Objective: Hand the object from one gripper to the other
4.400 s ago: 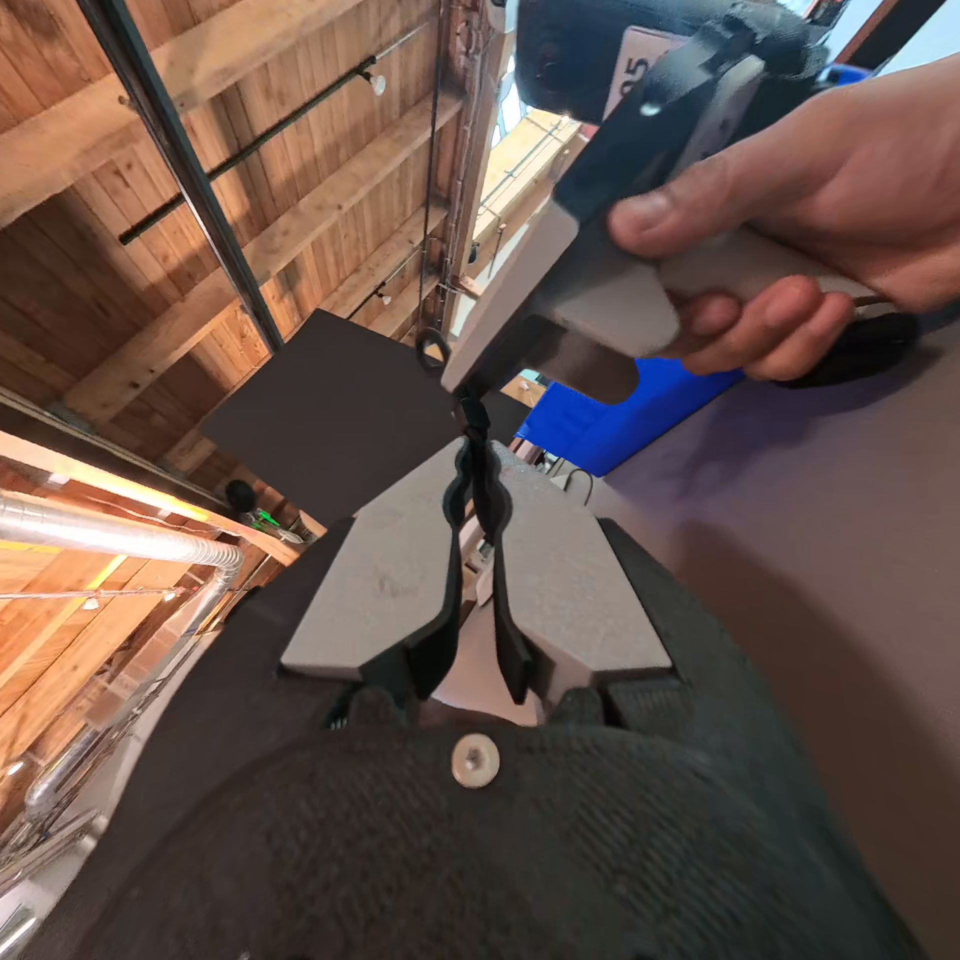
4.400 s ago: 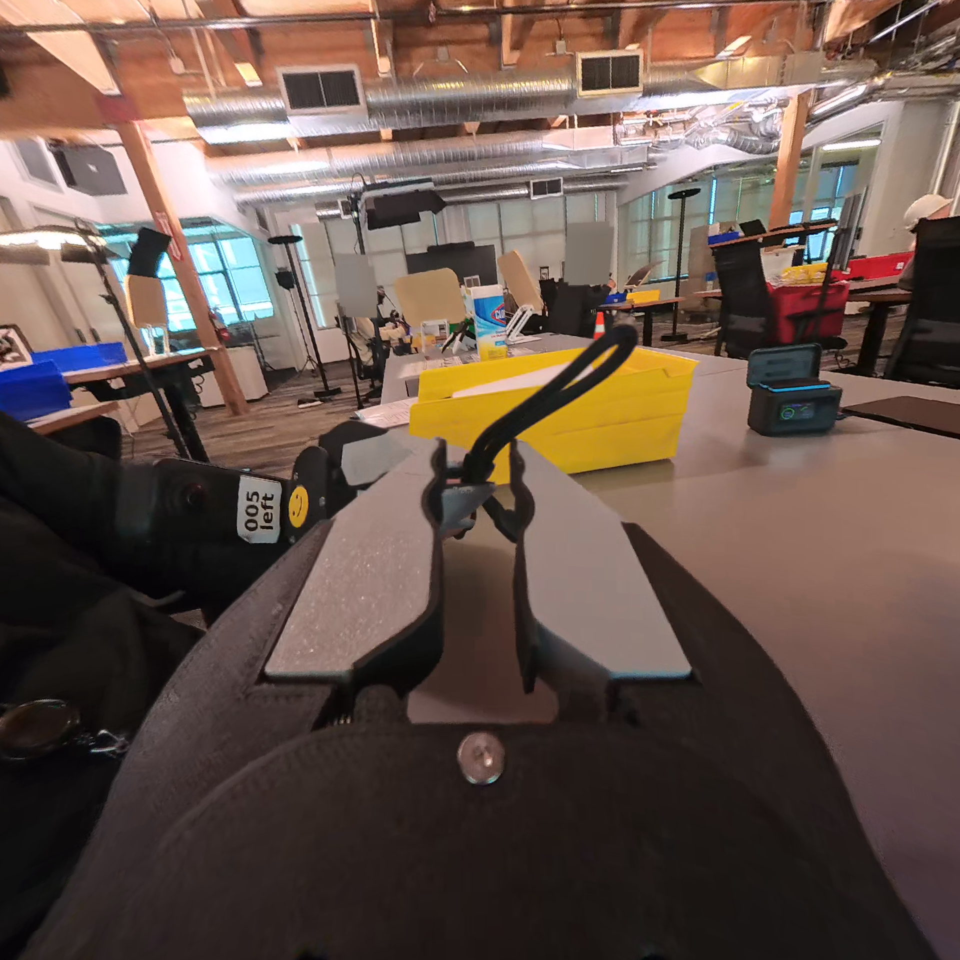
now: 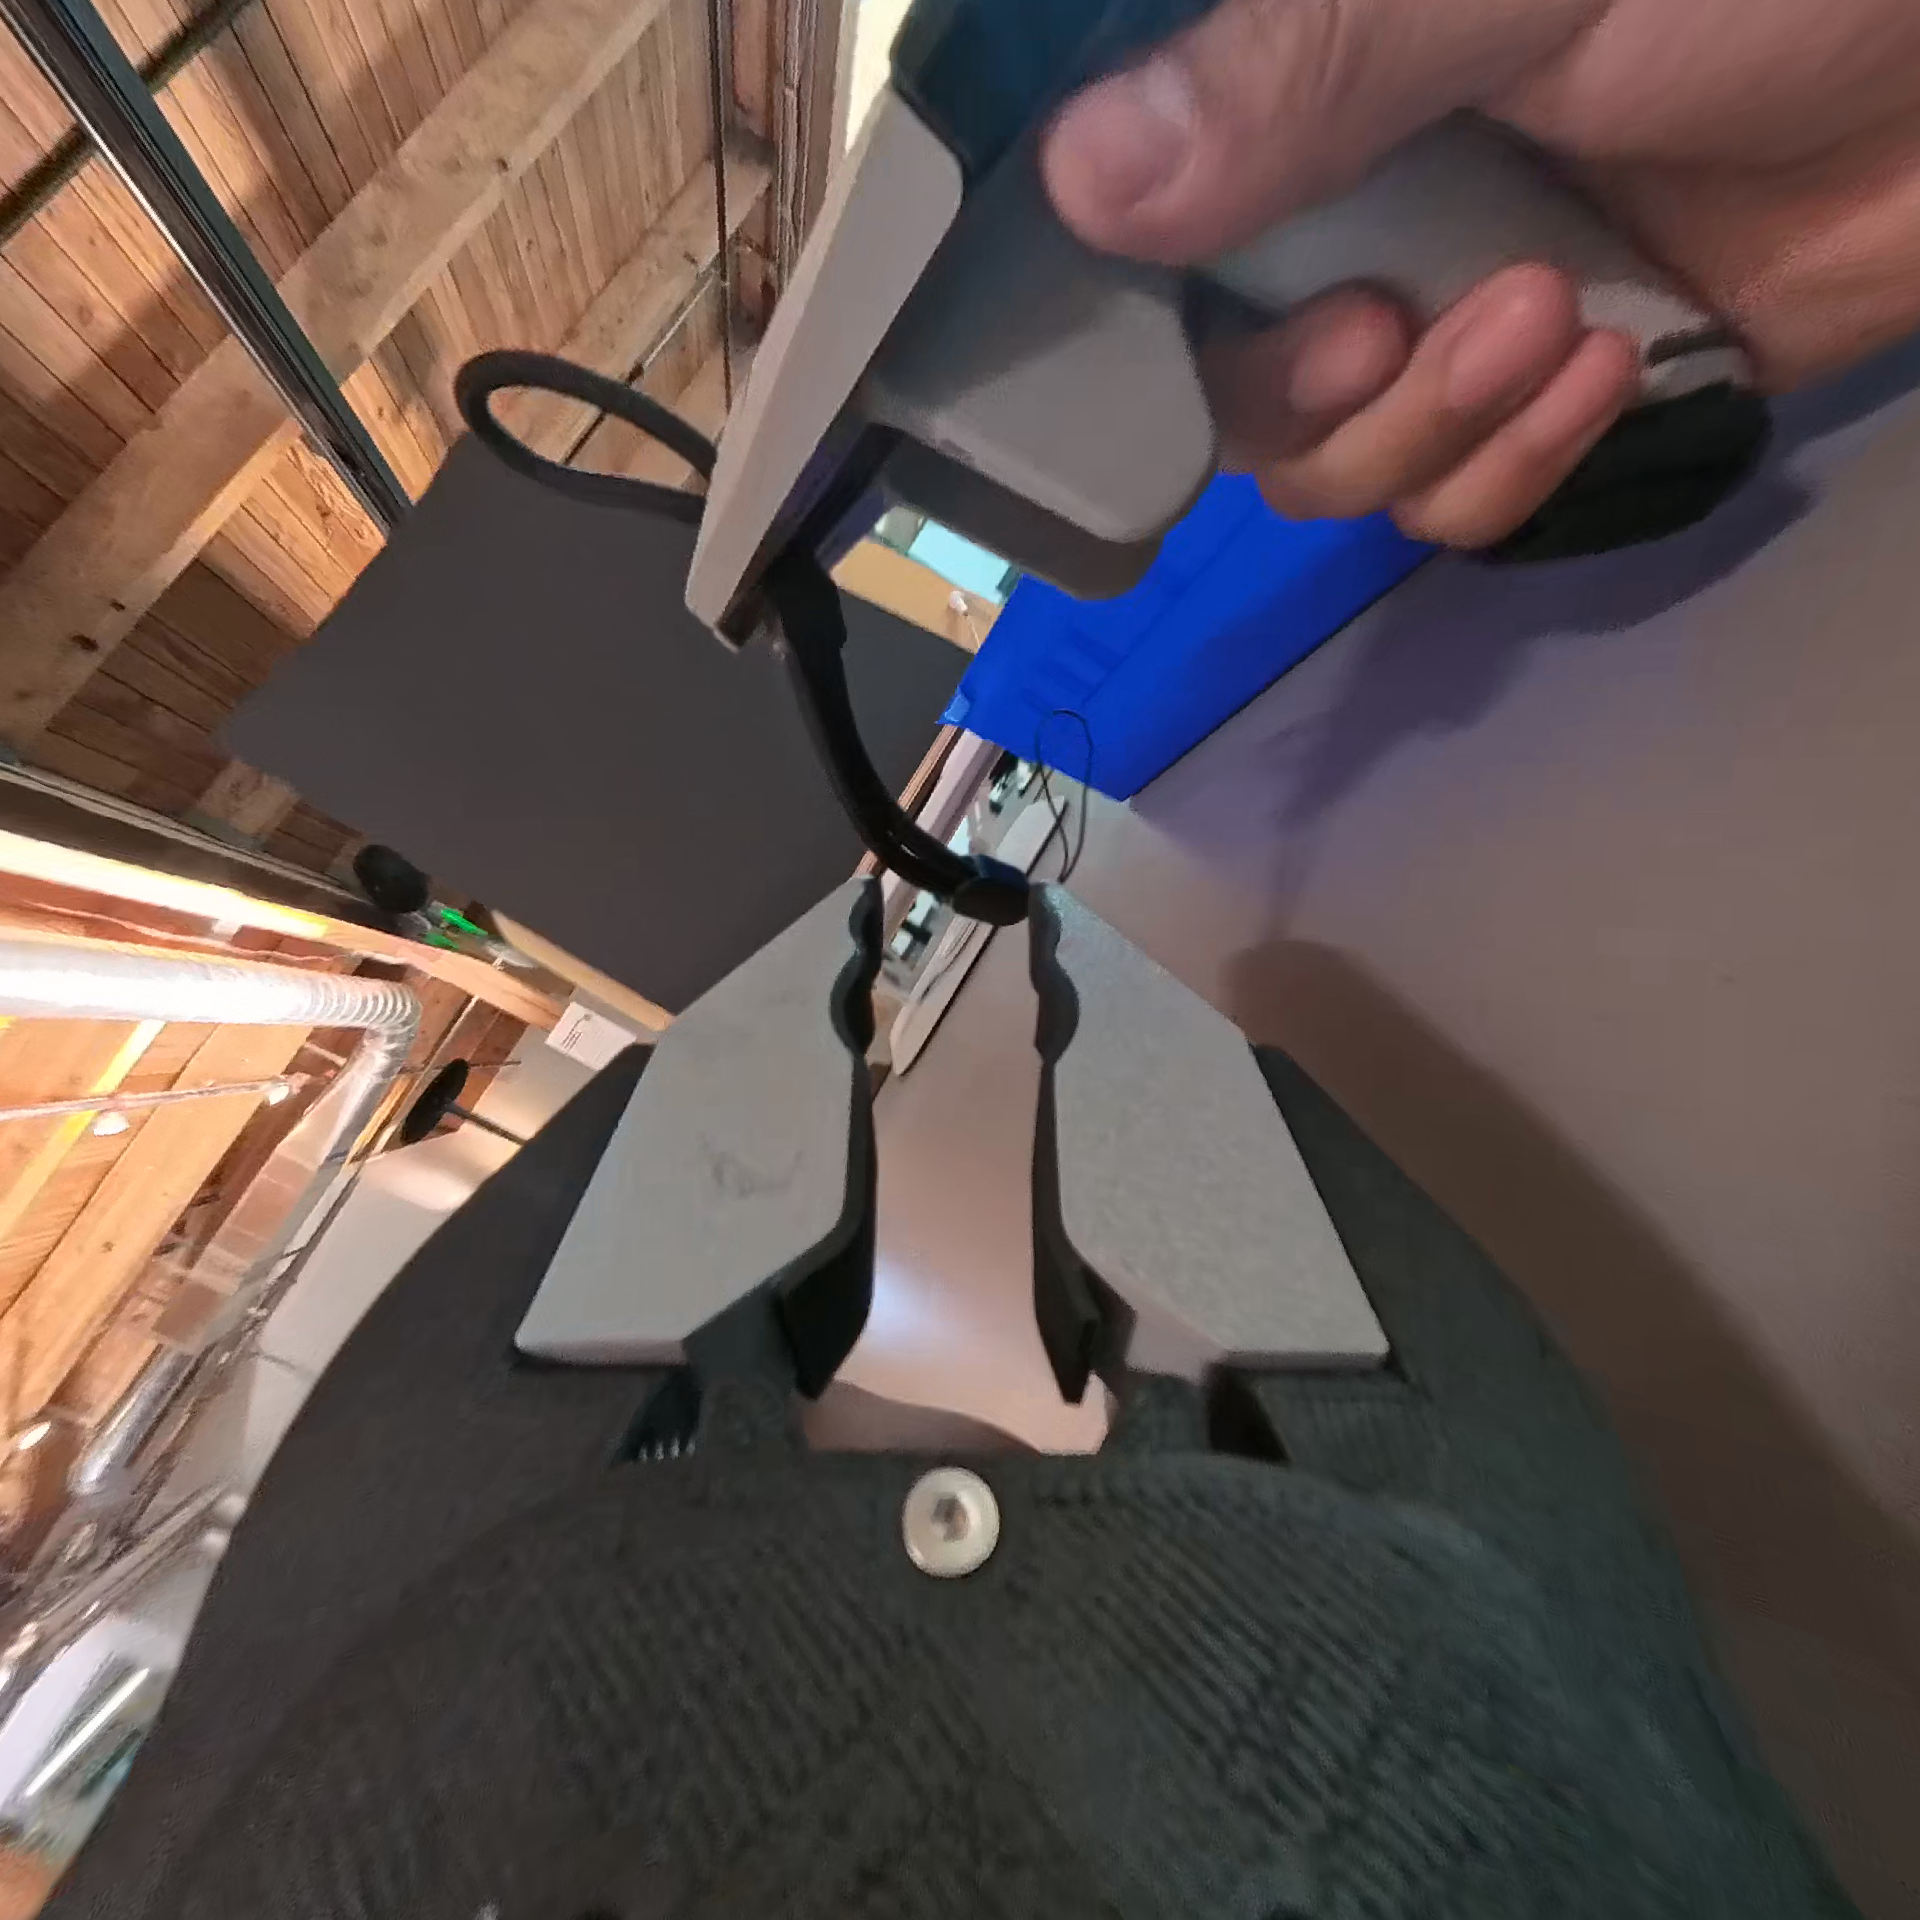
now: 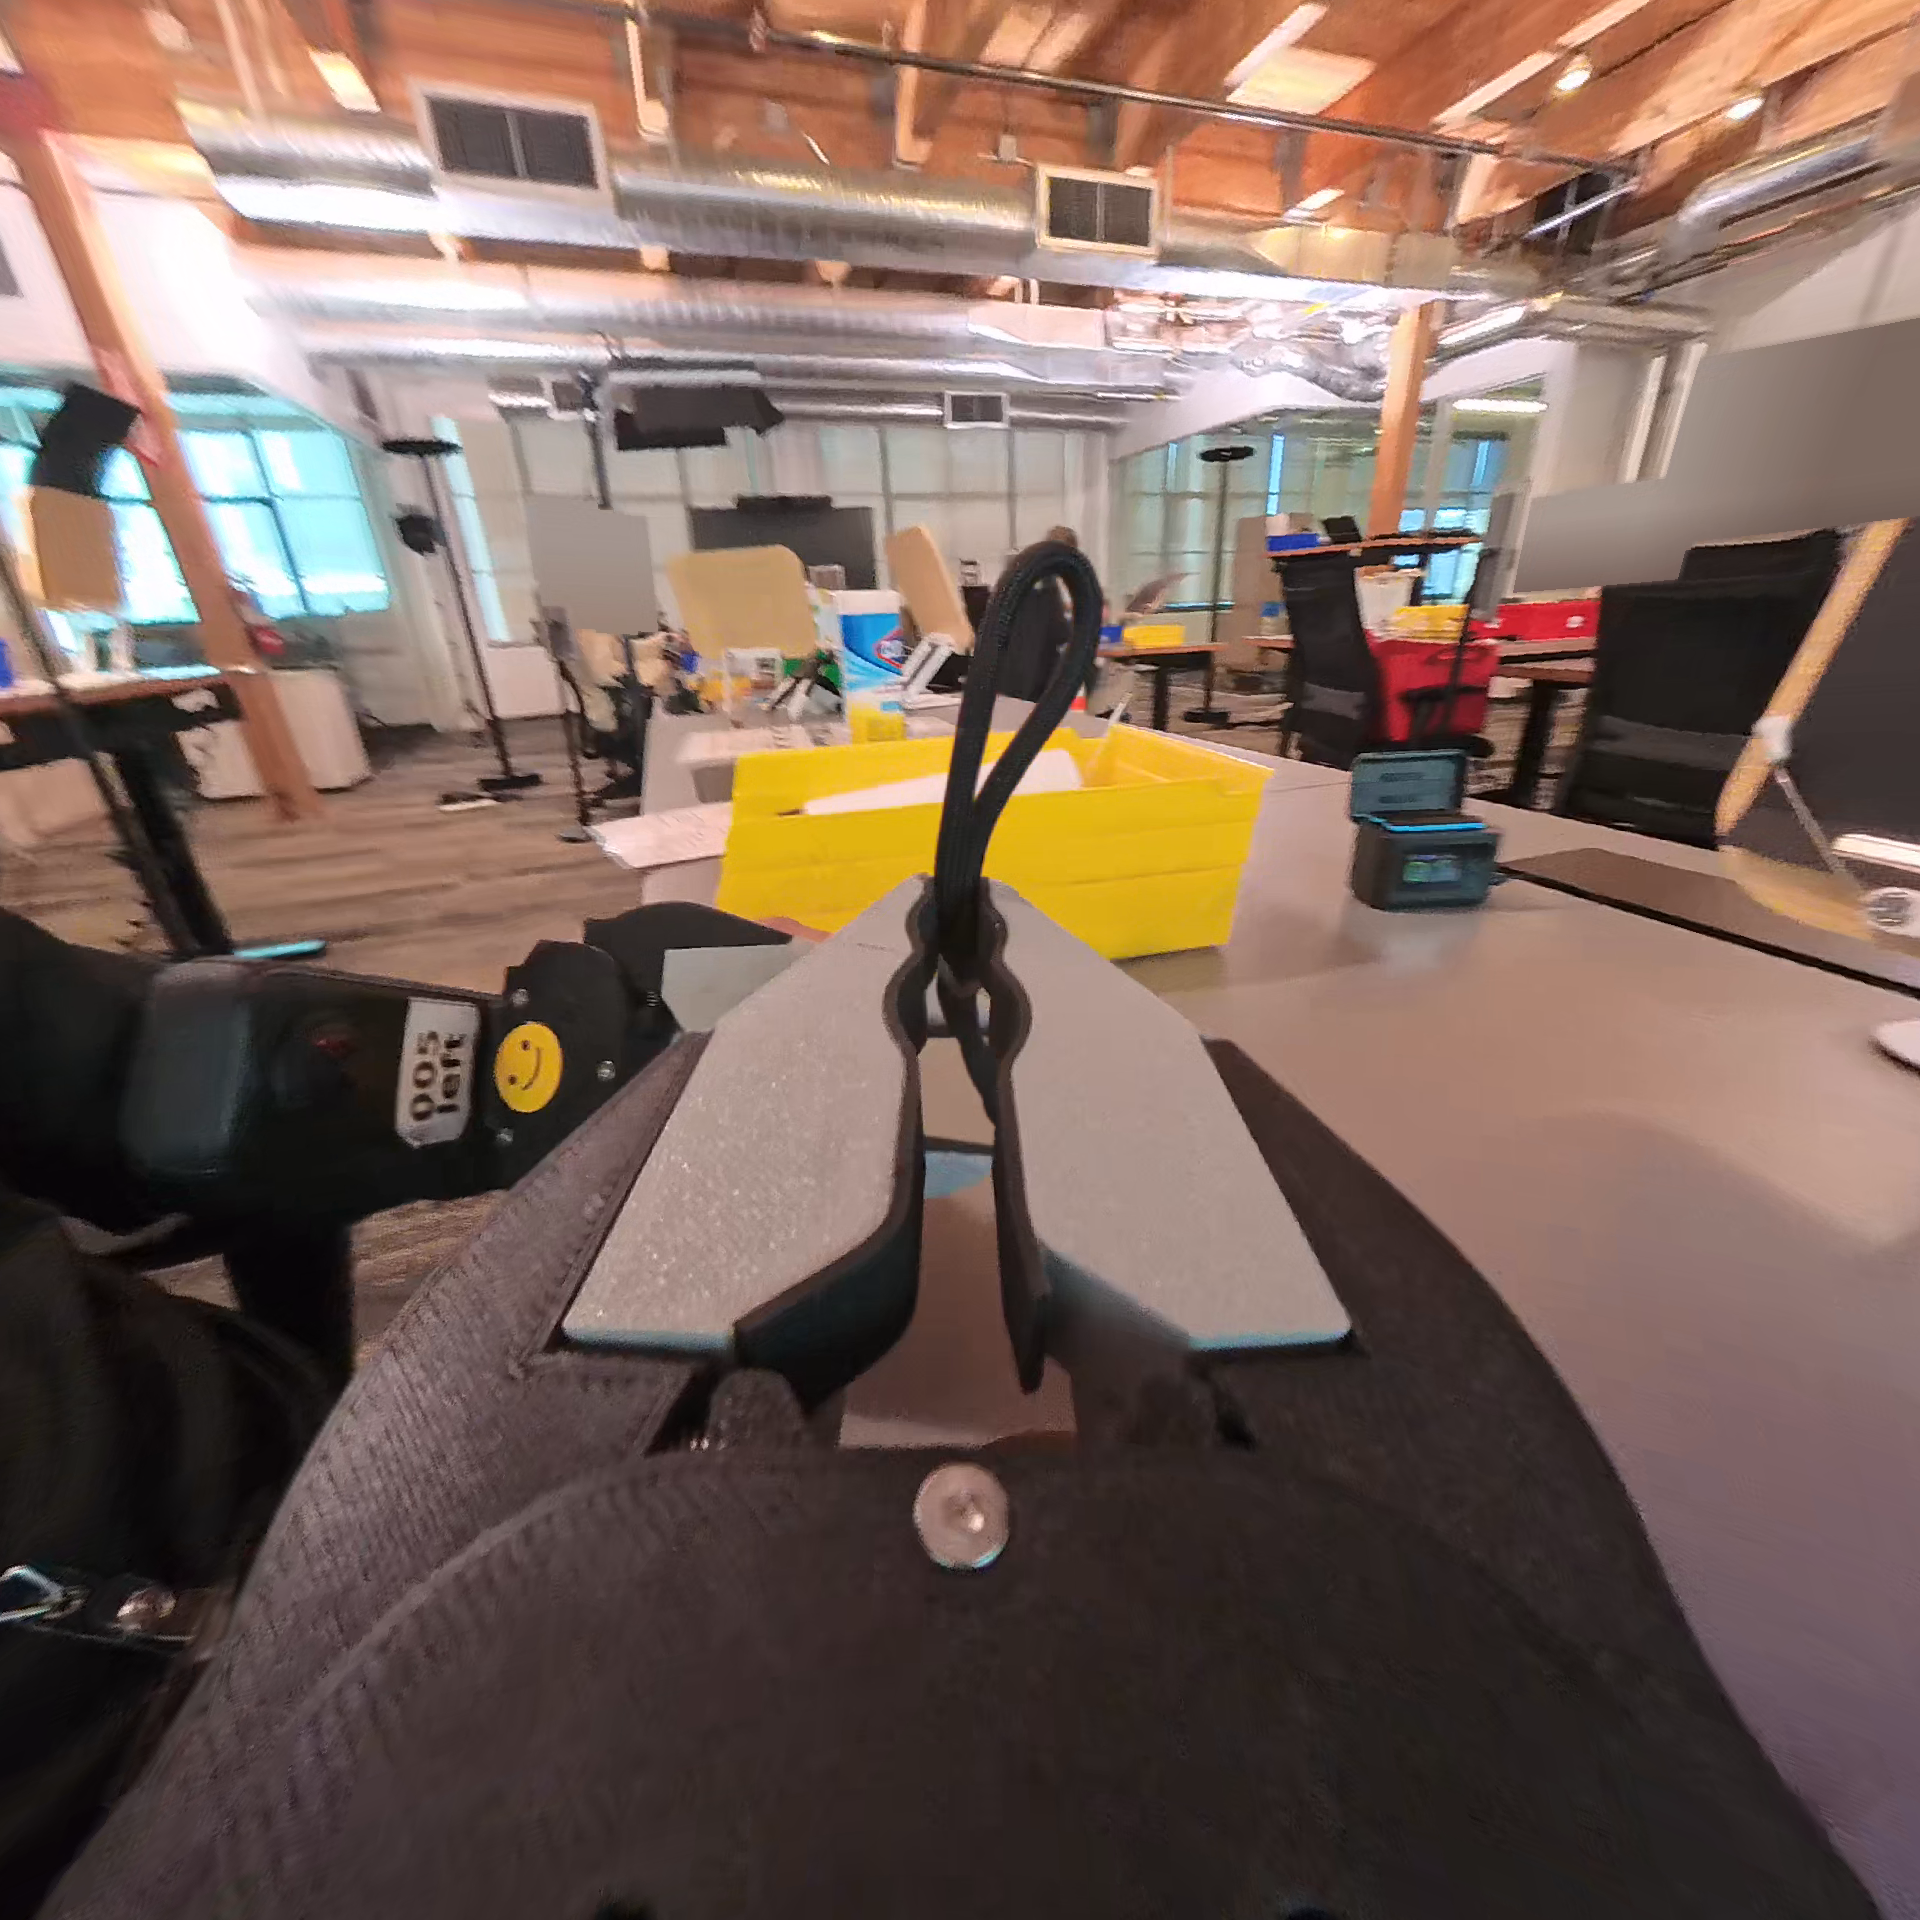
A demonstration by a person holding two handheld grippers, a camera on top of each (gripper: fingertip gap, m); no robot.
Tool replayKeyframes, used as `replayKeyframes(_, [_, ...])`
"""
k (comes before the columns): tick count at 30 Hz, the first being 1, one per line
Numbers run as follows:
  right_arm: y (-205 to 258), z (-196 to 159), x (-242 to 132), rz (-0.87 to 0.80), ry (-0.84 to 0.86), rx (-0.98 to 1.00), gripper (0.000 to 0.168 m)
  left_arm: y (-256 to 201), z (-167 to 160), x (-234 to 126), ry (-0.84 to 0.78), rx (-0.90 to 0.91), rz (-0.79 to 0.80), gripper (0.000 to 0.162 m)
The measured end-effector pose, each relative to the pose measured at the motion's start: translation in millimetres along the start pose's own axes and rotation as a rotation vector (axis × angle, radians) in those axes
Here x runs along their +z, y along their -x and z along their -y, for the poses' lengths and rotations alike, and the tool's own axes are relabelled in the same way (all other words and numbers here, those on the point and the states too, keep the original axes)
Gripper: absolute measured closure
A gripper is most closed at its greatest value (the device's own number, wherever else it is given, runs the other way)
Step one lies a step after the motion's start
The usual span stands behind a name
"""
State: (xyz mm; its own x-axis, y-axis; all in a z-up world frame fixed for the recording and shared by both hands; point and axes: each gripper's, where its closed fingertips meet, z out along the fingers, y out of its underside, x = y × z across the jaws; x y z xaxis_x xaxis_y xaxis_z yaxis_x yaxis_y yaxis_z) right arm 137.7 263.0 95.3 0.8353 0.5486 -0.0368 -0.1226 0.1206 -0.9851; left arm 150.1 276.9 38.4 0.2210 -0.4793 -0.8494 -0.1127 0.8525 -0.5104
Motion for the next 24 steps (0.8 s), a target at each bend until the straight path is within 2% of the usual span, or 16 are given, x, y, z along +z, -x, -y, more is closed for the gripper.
replayKeyframes(6, [14, 17, 0, 0.092, -0.093, 0.099, 0.166, -4, 7, -2, -0.045, -0.013, -0.025, 0.126])
replayKeyframes(11, [21, 27, 1, 0.142, -0.129, 0.19, 0.165, 10, 19, -8, -0.134, -0.192, -0.029, 0.121])
replayKeyframes(12, [20, 28, 2, 0.141, -0.135, 0.207, 0.165, 13, 23, -11, -0.163, -0.225, -0.034, 0.122])
replayKeyframes(14, [20, 28, 2, 0.148, -0.146, 0.24, 0.165, 13, 25, -13, -0.186, -0.259, -0.054, 0.138])
replayKeyframes(16, [20, 29, 3, 0.157, -0.153, 0.273, 0.165, 14, 22, -11, -0.169, -0.269, -0.059, 0.147])
replayKeyframes(20, [22, 20, 8, 0.174, -0.094, 0.301, 0.165, 21, 14, -9, -0.118, -0.314, -0.064, 0.148])
replayKeyframes(23, [8, 12, 7, 0.108, 0.0, 0.297, 0.164, 31, -4, -5, -0.042, -0.39, -0.036, 0.149])
replayKeyframes(24, [2, 13, 4, 0.071, 0.03, 0.289, 0.158, 34, -12, -3, 0.0, -0.395, -0.024, 0.149])
